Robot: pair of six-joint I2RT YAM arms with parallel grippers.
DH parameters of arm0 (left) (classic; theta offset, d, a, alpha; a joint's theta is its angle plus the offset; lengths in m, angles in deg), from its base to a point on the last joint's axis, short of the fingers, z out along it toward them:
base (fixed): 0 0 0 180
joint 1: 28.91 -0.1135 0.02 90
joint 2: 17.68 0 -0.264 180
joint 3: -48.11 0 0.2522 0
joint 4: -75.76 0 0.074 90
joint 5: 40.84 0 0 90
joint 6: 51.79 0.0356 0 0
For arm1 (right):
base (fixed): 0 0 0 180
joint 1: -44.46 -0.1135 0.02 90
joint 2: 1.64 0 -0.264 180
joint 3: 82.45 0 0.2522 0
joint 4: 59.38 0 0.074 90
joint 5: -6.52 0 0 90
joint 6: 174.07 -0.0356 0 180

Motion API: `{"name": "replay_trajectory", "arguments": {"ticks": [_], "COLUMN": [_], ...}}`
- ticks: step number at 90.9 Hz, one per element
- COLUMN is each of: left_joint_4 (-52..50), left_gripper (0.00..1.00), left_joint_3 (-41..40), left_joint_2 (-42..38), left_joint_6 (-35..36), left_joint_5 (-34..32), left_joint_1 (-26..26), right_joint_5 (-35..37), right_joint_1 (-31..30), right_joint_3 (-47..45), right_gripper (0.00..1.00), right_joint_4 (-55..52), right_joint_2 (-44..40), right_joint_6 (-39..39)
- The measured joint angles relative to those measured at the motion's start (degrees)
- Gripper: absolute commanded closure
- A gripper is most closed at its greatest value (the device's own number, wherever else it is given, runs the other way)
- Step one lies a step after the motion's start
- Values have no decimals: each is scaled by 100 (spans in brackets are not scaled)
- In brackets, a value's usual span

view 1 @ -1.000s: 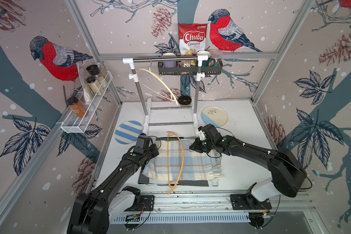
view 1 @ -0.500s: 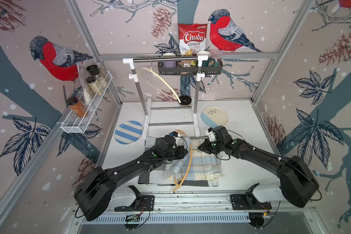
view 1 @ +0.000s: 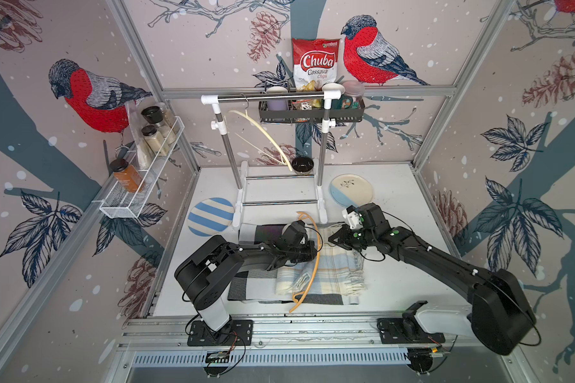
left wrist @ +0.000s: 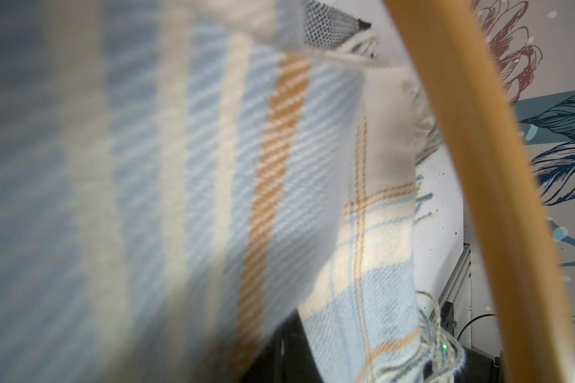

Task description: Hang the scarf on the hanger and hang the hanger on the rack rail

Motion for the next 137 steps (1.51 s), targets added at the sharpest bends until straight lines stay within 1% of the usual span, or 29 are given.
{"name": "replay_trajectory", "arguments": {"ticks": [2, 7, 15, 22, 27, 31, 32, 34, 38, 40, 43, 52, 61, 72, 89, 100, 109, 120, 131, 134, 137], "left_joint_4": [-33, -205, -929, -1574, -1880, -1985, -2026, -2065, -2170, -2234, -2323, -2481, -2448, -1963, -931, -708, -791, -975, -1132, -1268, -1453], "left_gripper": [66, 58, 48, 43, 42, 47, 52, 65, 84, 92, 100, 100, 100, 100, 100, 81, 75, 71, 61, 57, 51], "left_joint_3": [13, 94, 229, 315, 334, 334, 330, 313, 205, 142, 0, -496, -940, -1191, -1145, -1073, -1029, -1008, -1005, -984, -944], "left_joint_2": [-72, -306, -717, -1086, -1408, -1692, -1794, -1947, -2310, -2463, -2706, -3176, -3213, -2721, -1899, -1652, -1578, -1480, -1552, -1687, -1856], "left_joint_6": [39, 186, 492, 772, 957, 1088, 1104, 1147, 1209, 1239, 1246, 1235, 1043, 824, 575, 501, 608, 761, 859, 903, 918], "left_joint_5": [0, -39, -243, -393, -446, -431, -431, -431, -413, -417, -378, -153, 7, 225, 540, 616, 603, 562, 522, 452, 378], "left_joint_1": [0, 0, -15, -17, -31, -42, -42, -42, -42, -42, -42, -42, -42, 39, 404, 461, 472, 485, 496, 498, 498], "right_joint_5": [-26, -83, -144, -205, -201, -197, -197, -188, -184, -181, -181, -181, -177, -155, -87, -72, -76, -111, -138, -136, -133], "right_joint_1": [0, 2, 17, 9, 15, 13, 13, 13, 13, 13, 13, 13, -42, -195, -354, -378, -389, -378, -343, -334, -323], "right_joint_3": [9, 31, 114, 170, 190, 197, 199, 214, 240, 256, 269, 334, 422, 511, 579, 629, 713, 824, 960, 984, 1003], "right_gripper": [100, 100, 100, 100, 100, 100, 100, 100, 100, 100, 100, 100, 100, 100, 100, 100, 100, 100, 100, 100, 100], "right_joint_4": [-17, -57, -162, -247, -328, -376, -387, -433, -476, -492, -501, -603, -684, -767, -800, -804, -817, -839, -964, -990, -1032], "right_joint_2": [33, 114, 173, 173, 164, 162, 162, 162, 162, 162, 162, 168, 197, 247, 273, 330, 367, 398, 411, 420, 433], "right_joint_6": [0, 2, 9, 26, 46, 55, 57, 57, 66, 68, 70, 98, 170, 179, 170, 83, -9, -144, -149, -149, -146]}}
